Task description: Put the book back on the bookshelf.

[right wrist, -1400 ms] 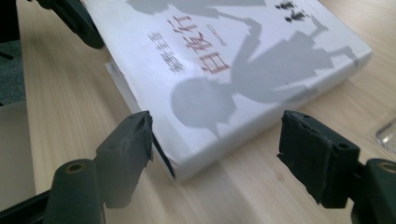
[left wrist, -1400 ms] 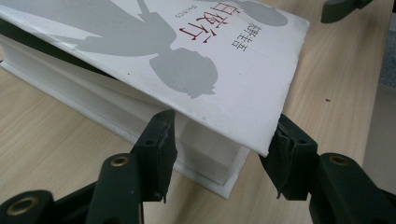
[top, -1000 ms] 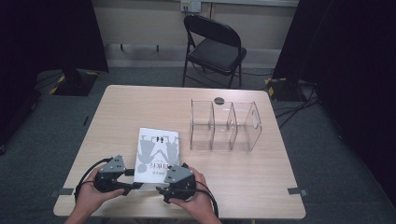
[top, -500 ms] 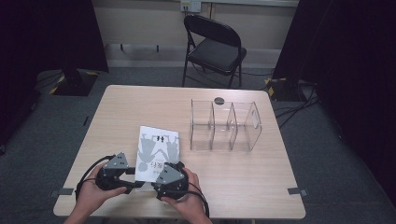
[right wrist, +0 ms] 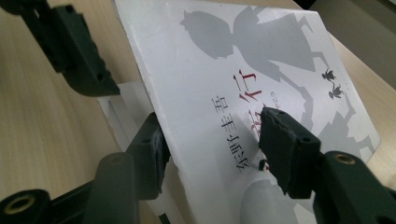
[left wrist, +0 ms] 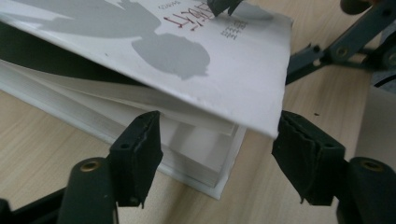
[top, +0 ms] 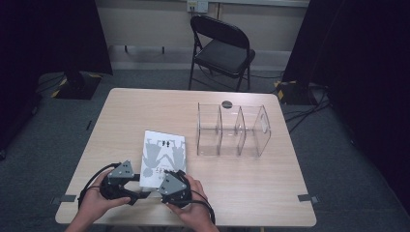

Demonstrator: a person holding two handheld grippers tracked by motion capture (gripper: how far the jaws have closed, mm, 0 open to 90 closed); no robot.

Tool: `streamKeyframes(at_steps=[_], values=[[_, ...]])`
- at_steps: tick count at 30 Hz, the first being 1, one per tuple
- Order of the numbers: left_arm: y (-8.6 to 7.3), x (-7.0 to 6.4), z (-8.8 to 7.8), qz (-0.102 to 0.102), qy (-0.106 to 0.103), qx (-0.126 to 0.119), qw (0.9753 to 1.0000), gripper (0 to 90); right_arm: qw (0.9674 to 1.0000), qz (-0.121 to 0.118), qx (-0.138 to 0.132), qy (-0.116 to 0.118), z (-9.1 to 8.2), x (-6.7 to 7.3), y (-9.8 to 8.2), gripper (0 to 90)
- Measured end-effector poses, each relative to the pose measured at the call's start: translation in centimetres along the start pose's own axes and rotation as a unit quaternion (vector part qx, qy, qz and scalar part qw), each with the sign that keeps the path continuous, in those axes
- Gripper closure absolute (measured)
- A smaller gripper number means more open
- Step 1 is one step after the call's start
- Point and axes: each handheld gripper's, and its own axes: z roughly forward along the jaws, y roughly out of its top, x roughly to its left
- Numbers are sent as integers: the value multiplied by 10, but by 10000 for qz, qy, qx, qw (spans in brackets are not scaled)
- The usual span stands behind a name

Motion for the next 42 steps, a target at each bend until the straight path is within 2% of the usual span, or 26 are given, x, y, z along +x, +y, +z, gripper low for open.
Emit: streamKeyframes(at_steps=[1, 2, 3, 8, 11, 14, 18, 22, 23, 29, 30, 34, 36, 37, 39, 40, 42], values=[[-1, -1, 1, 83, 24, 71, 9999, 283, 10000, -13, -34, -10, -1, -1, 0, 484], [-3, -2, 2, 116, 62, 80, 9999, 243, 9999, -124, -60, -35, -4, -1, 1, 517], [-3, -2, 2, 116, 62, 80, 9999, 232, 9999, -124, -60, -35, -4, -1, 1, 517], [-23, 4, 3, 25, 23, 170, 9999, 210, 9988, -425, -68, -225, -13, -3, 6, 619], [-29, 8, 4, -81, -51, 158, 9998, 209, 9988, -432, -69, -237, -17, -6, 8, 641], [-31, 11, 5, -61, -43, 231, 9997, 196, 9993, -315, -86, -193, -21, -12, 13, 657], [-34, 13, 6, 62, 92, 303, 9995, 193, 9993, -317, -10, -177, -25, -20, 19, 676], [-37, 16, 9, 79, 237, 429, 9988, 191, 9997, -220, 47, -135, -29, -28, 22, 683], [-38, 17, 11, 71, 209, 449, 9987, 185, 9998, -183, 31, -118, -29, -30, 22, 685], [-38, 20, 15, 47, 201, 396, 9990, 162, 9999, -116, 88, -73, -30, -34, 26, 686], [-37, 20, 16, 59, 222, 396, 9990, 161, 9999, -27, 73, -64, -31, -37, 27, 687], [-36, 21, 18, 22, 250, 353, 9991, 155, 9999, 54, 119, -26, -34, -43, 32, 694], [-37, 24, 18, 14, 285, 301, 9991, 153, 9998, 115, 144, 7, -35, -46, 34, 696], [-37, 26, 19, -61, 321, 283, 9991, 153, 9998, 114, 173, 26, -35, -48, 35, 696], [-37, 29, 19, -32, 327, 277, 9991, 153, 9997, 156, 182, 44, -35, -50, 37, 697], [-37, 36, 19, -76, 397, 264, 9988, 153, 9995, 196, 243, 84, -36, -53, 40, 698], [-36, 40, 21, -175, 432, 177, 9988, 154, 9993, 225, 271, 123, -36, -57, 43, 700]])
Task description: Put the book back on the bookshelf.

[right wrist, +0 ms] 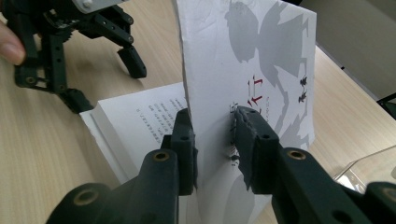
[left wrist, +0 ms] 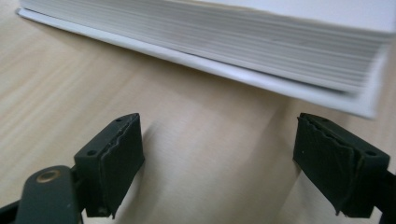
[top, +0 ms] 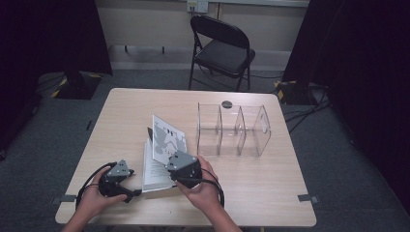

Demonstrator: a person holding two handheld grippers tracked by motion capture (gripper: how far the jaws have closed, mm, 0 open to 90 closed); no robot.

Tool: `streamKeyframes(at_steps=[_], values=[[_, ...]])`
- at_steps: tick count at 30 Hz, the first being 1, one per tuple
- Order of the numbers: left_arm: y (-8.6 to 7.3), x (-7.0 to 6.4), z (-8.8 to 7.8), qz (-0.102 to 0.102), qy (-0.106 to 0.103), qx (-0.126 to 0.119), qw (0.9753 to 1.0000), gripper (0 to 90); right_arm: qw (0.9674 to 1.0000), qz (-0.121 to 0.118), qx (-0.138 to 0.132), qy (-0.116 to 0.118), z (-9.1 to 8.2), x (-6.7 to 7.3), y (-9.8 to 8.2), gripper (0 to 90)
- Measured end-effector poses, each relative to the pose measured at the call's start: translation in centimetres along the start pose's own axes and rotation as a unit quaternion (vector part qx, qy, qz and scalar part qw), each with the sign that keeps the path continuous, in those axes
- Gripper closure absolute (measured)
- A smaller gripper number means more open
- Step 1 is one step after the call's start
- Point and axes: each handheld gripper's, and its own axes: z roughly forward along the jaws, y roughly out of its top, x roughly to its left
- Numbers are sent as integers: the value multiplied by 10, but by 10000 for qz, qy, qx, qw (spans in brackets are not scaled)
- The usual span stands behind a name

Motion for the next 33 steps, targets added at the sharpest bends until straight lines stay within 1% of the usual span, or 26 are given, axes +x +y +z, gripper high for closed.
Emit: streamKeyframes(at_steps=[1, 4, 5, 6, 7, 8, 10, 11, 12, 13, 14, 15, 16, 17, 18, 19, 20, 21, 22, 23, 24, 25, 26, 31, 32, 33], values=[[1, 1, 1, -10, 10, 5, 10000, 154, 10000, 3, 39, 23, -1, -2, 2, 702], [4, 6, 4, 51, 49, -7, 10000, 155, 9999, 118, 68, 87, -3, -11, 7, 707], [5, 6, 6, -13, 43, -59, 10000, 155, 9998, 132, 123, 93, -4, -13, 9, 708], [6, 8, 7, 54, 46, -55, 10000, 154, 9998, 88, 169, 105, -5, -15, 11, 710], [7, 8, 9, 11, 56, -132, 9999, 153, 9997, 71, 197, 92, -5, -17, 12, 711], [8, 9, 10, 21, 88, -140, 9999, 153, 9997, 78, 224, 117, -6, -18, 13, 711], [11, 9, 14, -9, 62, -215, 9997, 152, 9996, 146, 216, 140, -6, -20, 12, 711], [12, 9, 16, -24, 84, -222, 9997, 153, 9996, 142, 211, 157, -7, -21, 12, 711], [14, 8, 18, -11, 85, -225, 9997, 154, 9996, 134, 212, 151, -7, -21, 12, 711], [17, 6, 20, 11, 46, -241, 9997, 155, 9994, 188, 251, 152, -7, -20, 13, 711], [18, 6, 21, 6, 74, -231, 9997, 155, 9995, 136, 245, 152, -6, -20, 13, 711], [19, 5, 22, -10, 110, -211, 9997, 154, 9995, 138, 247, 147, -6, -20, 13, 711], [20, 4, 23, 36, 130, -239, 9996, 155, 9995, 148, 240, 150, -6, -20, 13, 711], [20, 3, 23, 18, 119, -269, 9996, 157, 9995, 164, 235, 146, -6, -20, 13, 711], [20, 1, 24, -6, 169, -289, 9994, 157, 9995, 163, 228, 146, -7, -21, 13, 711], [21, 0, 24, 28, 176, -325, 9993, 160, 9995, 158, 222, 143, -7, -22, 13, 711], [22, -1, 24, 79, 154, -337, 9993, 173, 9995, 151, 234, 149, -7, -22, 13, 711], [22, -3, 24, 165, 193, -358, 9990, 196, 9996, 104, 239, 140, -7, -22, 14, 711], [23, -4, 23, 200, 198, -323, 9991, 216, 9995, 103, 249, 142, -7, -21, 14, 711], [23, -6, 23, 187, 188, -395, 9989, 237, 9995, 71, 265, 157, -6, -21, 14, 711], [23, -7, 22, 220, 229, -426, 9986, 259, 9995, 31, 262, 149, -6, -21, 14, 711], [24, -7, 20, 304, 292, -391, 9983, 266, 9995, 29, 265, 146, -6, -21, 14, 711], [24, -8, 20, 237, 234, -413, 9986, 262, 9995, 22, 281, 165, -6, -22, 15, 710], [27, -12, 14, 193, 167, -373, 9990, 252, 9991, -42, 368, 211, -7, -21, 18, 710], [27, -13, 12, 195, 180, -359, 9990, 253, 9991, -82, 361, 223, -7, -21, 19, 709], [27, -13, 11, 171, 188, -368, 9990, 254, 9990, -59, 385, 237, -7, -21, 20, 710]])
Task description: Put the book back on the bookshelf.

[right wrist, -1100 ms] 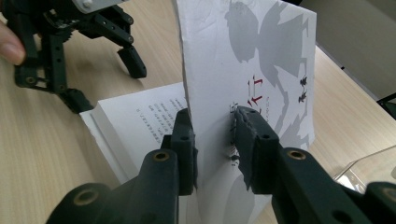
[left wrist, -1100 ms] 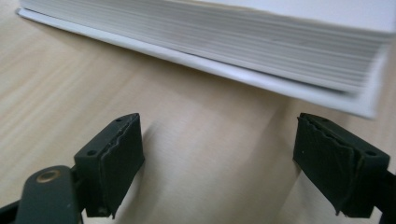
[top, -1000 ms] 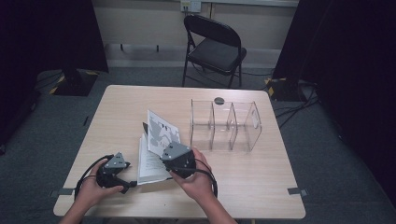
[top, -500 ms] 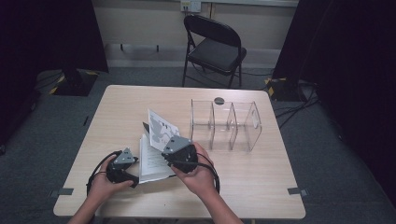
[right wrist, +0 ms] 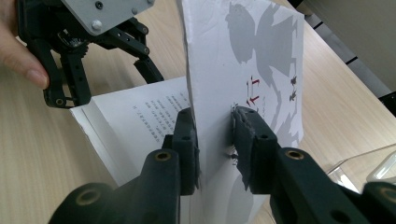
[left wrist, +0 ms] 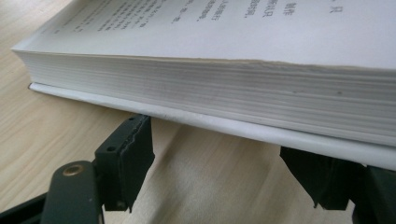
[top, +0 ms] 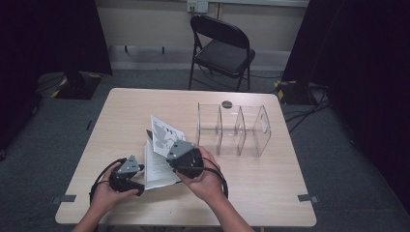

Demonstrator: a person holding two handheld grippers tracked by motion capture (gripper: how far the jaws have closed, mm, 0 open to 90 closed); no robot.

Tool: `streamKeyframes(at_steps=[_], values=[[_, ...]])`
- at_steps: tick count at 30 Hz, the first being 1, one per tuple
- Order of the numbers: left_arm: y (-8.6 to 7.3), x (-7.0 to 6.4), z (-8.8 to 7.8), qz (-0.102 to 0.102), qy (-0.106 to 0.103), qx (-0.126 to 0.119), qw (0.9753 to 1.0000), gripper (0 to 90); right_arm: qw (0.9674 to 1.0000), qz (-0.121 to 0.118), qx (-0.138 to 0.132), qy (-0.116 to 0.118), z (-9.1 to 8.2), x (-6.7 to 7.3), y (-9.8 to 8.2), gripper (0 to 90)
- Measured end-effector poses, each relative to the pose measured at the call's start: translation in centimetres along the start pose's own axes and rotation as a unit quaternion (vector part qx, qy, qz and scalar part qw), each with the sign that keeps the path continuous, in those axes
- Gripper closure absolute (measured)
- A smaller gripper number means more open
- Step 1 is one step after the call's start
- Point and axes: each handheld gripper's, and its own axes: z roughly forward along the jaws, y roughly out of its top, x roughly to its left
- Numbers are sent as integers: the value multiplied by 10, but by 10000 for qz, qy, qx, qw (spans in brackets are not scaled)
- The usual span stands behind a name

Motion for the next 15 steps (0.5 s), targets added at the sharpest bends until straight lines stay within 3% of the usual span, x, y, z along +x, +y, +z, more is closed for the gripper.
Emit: streamKeyframes(at_steps=[13, 15], values=[[1, -4, -6, -55, 154, 34, 9999, 249, 10000, 0, -17, 8, -2, 0, 4, 711], [2, -6, -7, 86, 202, 45, 9997, 252, 10000, -12, 7, -11, -1, 1, 5, 711]])
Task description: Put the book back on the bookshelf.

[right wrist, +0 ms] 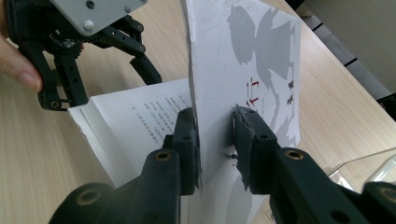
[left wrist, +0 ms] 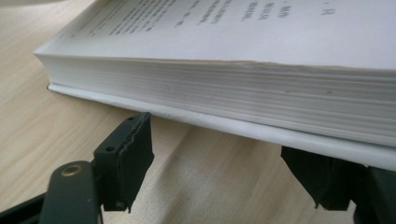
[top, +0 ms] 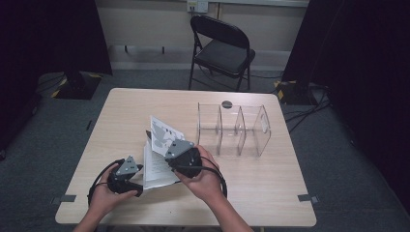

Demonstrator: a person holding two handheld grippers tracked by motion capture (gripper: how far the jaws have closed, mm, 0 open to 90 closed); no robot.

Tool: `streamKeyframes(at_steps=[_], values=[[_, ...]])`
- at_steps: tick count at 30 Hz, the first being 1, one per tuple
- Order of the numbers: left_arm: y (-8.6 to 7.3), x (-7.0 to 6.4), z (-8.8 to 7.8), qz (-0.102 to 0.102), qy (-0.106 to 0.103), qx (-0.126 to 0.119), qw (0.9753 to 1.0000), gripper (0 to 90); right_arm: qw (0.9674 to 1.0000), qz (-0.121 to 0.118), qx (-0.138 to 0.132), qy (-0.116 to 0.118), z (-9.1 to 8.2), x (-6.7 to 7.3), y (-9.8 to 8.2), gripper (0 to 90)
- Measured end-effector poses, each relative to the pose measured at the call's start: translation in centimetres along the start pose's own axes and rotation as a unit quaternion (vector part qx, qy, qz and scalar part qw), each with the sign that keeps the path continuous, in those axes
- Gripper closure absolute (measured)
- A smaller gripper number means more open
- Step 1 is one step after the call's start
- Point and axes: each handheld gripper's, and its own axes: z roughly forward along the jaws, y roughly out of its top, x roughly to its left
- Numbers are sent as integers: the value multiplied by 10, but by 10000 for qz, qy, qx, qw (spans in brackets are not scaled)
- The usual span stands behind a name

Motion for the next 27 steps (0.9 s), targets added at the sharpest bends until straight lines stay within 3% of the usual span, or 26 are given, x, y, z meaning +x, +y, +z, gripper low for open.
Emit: streamKeyframes(at_steps=[7, 10, 24, 25, 26, 27], values=[[5, -4, -4, 107, 20, -131, 9999, 259, 10000, -52, 4, -15, 0, -1, 3, 712], [7, -5, -6, 272, 30, -136, 9995, 261, 10000, -62, 60, 17, 0, -1, 4, 710], [13, -6, -14, 327, 64, -437, 9985, 264, 9999, -99, 48, 94, 1, -2, 12, 709], [14, -7, -15, 337, 81, -467, 9983, 267, 9999, -26, -12, 161, 0, -3, 13, 764], [16, -6, -15, 364, 90, -457, 9983, 261, 9992, 104, -253, 287, -4, -4, 15, 803], [17, -7, -14, 486, 126, -292, 9983, 244, 9996, -65, -265, 103, -7, -5, 19, 823]])
